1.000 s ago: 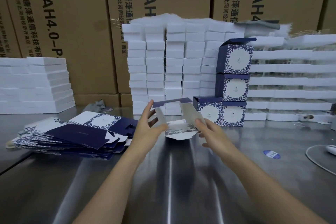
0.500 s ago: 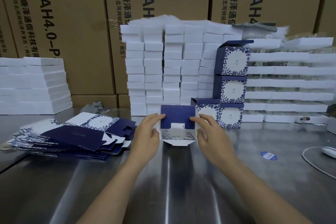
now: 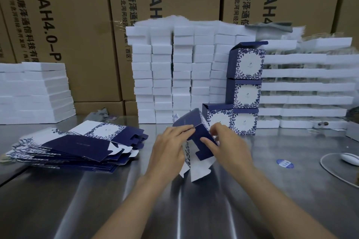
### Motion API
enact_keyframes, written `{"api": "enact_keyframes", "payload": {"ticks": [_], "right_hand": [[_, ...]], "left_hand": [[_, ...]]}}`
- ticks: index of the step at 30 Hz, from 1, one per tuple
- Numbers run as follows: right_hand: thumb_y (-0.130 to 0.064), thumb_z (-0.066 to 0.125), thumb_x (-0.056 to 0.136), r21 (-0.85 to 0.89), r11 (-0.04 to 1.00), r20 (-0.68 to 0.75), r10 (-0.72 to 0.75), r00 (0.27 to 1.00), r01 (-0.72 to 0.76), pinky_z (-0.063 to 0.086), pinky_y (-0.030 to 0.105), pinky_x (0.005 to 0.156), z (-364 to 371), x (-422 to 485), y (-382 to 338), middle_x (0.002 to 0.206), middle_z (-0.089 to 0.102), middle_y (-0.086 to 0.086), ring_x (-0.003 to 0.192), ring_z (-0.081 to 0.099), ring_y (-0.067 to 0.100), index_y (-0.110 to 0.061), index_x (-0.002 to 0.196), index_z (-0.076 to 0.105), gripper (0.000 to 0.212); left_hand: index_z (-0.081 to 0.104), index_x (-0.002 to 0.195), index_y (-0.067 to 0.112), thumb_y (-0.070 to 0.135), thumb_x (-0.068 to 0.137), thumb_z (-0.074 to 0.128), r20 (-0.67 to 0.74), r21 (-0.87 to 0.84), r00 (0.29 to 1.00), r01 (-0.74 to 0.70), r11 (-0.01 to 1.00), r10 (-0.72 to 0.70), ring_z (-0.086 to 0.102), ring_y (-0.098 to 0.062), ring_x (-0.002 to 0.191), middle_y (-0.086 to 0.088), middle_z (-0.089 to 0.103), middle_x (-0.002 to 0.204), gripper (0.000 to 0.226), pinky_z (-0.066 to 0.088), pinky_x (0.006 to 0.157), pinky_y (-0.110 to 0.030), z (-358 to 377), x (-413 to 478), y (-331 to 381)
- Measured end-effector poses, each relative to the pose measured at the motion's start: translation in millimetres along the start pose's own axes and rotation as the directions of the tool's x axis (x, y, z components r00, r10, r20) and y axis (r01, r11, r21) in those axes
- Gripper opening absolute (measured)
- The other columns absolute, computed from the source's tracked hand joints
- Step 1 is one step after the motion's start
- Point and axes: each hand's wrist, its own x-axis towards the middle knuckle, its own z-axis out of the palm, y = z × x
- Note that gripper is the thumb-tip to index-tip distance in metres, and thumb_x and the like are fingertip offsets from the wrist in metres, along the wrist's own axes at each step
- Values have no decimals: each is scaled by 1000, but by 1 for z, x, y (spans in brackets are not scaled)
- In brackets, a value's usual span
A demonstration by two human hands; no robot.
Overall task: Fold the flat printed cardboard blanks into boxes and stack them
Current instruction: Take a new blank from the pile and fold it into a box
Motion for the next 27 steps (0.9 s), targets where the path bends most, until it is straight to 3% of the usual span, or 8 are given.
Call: {"api": "enact_keyframes", "payload": {"ticks": [7,10,13,16,19,20,23,27], "right_hand": [[-46,59,102,-77,990,66,125,990,-119,38,39,62,6,2,10,77,56,-5,80,61,31,-23,81,43,35],[-48,58,101,-55,975,185,222,957,-216,38,38,63,8,0,18,68,56,-4,76,59,31,-20,70,44,45],[-39,65,99,151,919,263,318,911,-364,35,34,54,12,0,17,46,55,-5,52,57,14,-14,60,48,50],[-25,64,102,415,755,301,413,860,-507,43,26,53,14,-1,5,45,58,0,39,55,11,-11,61,56,43],[-16,61,104,716,346,400,508,763,-606,39,20,39,10,0,-8,52,55,3,36,52,11,-11,72,55,33],[-19,62,104,732,281,428,520,740,-621,33,17,36,8,1,-11,51,55,0,36,53,9,-12,74,55,32],[-30,64,104,763,171,471,514,717,-623,29,19,40,3,1,-21,53,58,-5,41,57,7,-15,75,57,33],[-39,68,101,798,110,485,466,740,-592,35,17,41,-3,-2,-39,60,62,-5,44,56,6,-15,80,63,33]], "left_hand": [[53,149,43,13,94,63,-162,-27,982,-102,994,97,49,-6,135,19,52,146,64,39,106,-28,-5,2,11],[48,150,45,24,102,55,-271,-244,962,-35,969,-33,50,-10,138,24,52,144,53,37,109,-21,-4,2,9],[57,139,43,13,104,47,-273,-453,903,184,872,-332,53,-9,130,23,56,131,47,44,105,-29,5,0,1],[59,128,37,-1,104,39,-154,-633,719,455,626,-678,57,-13,119,8,60,125,49,48,105,-42,10,1,-10],[57,125,27,-4,104,34,61,-771,530,563,298,-845,60,-23,114,-6,62,130,44,51,104,-46,8,4,-15],[56,128,22,-4,104,35,148,-782,498,588,208,-854,62,-24,109,-9,62,129,42,52,99,-43,7,5,-15],[56,136,11,-3,101,52,394,-680,500,723,121,-771,69,-27,103,-13,70,120,37,54,89,-39,6,2,-7],[69,128,17,23,99,70,556,-628,612,752,198,-563,74,-21,113,-7,78,120,30,60,94,-39,16,-1,16]]}}
